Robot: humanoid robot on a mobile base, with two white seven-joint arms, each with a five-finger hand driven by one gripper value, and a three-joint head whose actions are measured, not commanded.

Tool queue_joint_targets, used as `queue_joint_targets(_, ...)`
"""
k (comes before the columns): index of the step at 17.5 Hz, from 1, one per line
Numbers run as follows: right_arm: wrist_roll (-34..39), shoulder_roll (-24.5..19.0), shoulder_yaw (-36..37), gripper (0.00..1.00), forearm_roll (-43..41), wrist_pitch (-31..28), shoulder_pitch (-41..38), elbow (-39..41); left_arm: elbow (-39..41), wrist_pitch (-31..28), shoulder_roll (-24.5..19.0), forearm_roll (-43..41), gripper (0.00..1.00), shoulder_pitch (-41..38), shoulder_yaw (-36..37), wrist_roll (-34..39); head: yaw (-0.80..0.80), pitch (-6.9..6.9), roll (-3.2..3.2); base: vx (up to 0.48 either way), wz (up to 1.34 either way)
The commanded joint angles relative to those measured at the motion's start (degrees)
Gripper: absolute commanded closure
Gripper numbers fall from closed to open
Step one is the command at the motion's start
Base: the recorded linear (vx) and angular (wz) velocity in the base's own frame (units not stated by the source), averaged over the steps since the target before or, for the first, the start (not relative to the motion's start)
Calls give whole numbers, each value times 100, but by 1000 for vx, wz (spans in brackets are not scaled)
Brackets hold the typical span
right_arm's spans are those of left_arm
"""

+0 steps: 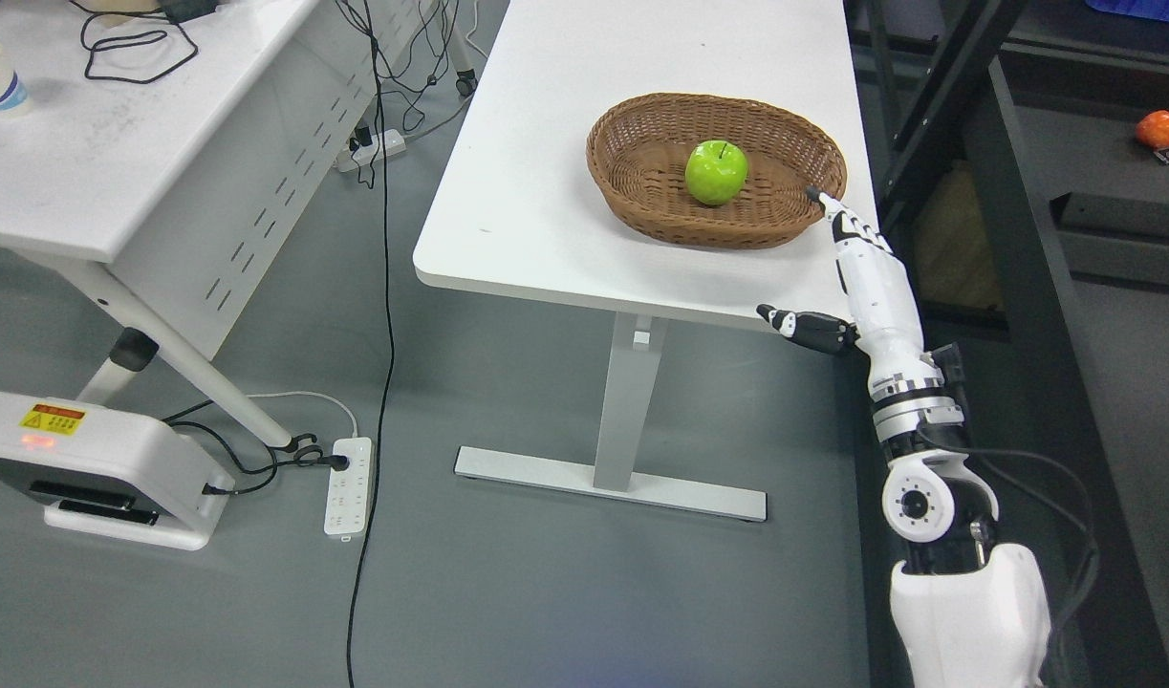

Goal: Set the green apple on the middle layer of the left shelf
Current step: 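Reach the right hand into the wicker basket over the green apple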

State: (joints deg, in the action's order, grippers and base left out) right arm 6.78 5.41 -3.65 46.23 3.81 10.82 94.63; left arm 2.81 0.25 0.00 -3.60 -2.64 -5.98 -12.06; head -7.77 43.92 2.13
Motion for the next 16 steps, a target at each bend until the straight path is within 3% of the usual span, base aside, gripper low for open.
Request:
queue_joint_targets(1, 244, -120, -460, 3, -8, 24, 464, -672, 1, 2, -100, 0, 0, 0, 0, 2, 0, 0, 0, 296, -46)
queue_joint_targets(10, 622, -111, -1040, 3, 79, 24, 1263, -1638, 1, 2, -100, 0, 0, 0, 0, 2, 0, 0, 0, 236, -61)
queue_joint_targets(16, 640, -102, -1534, 3, 466, 68, 1273, -1966, 1, 2, -100, 0, 0, 0, 0, 2, 0, 1, 0, 207, -63)
